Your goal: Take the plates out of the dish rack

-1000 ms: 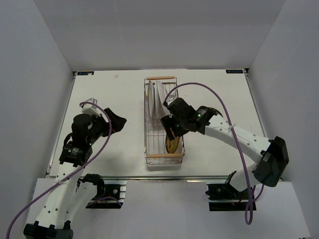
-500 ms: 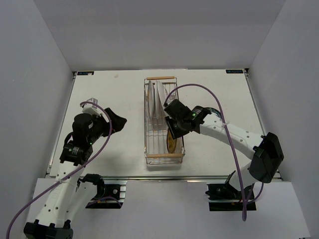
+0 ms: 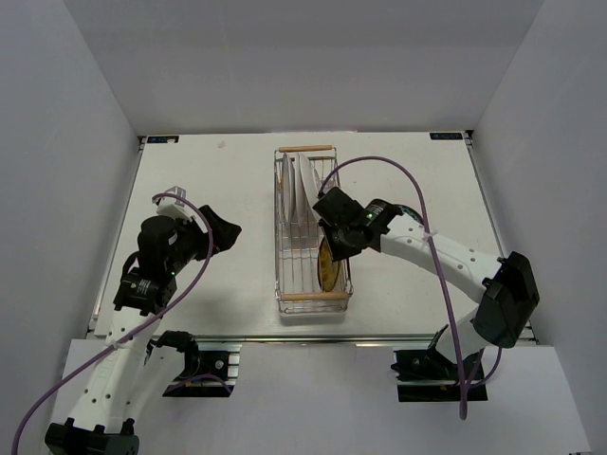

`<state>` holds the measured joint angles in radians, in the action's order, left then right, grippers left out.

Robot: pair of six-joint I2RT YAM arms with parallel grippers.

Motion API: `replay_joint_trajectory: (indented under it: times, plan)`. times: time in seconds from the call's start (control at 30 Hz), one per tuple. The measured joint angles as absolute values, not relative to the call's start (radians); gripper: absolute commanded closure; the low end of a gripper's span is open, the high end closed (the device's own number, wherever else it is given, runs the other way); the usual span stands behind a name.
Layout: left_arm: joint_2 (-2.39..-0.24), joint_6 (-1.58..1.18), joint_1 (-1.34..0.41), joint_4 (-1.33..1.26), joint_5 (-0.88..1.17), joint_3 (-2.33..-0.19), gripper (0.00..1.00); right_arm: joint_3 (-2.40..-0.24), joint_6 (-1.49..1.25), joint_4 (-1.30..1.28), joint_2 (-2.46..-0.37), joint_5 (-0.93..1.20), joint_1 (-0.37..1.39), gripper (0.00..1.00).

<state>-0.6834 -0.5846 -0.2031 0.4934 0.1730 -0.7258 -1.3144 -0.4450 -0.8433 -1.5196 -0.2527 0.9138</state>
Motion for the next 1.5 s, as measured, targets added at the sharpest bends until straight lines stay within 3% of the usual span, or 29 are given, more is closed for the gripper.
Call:
replay_joint_trajectory:
  times: [0.57, 0.8, 1.1, 1.5]
  plan:
    - [-0.683, -0.588, -0.204, 0.493, 0.173, -0.723, 0.02, -1.405, -0.414, -0.749, -1.338, -0.318, 0.916, 0.89]
    - [-0.683, -0.589, -0.203, 0.495, 0.171, -0.716, 0.02, -1.405, -0.408, -0.692, -1.301, -0.414, 0.862, 0.98]
    - [-0.683, -0.588, -0.203, 0.497, 0.162, -0.716, 0.02, -1.341, -0.381, -0.594, -1.231, -0.455, 0.547, 1.00]
    - [-0.716, -0.588, -0.203, 0.497, 0.153, -0.716, 0.02, -1.029, -0.390, -0.438, -1.303, -0.246, 0.145, 1.00]
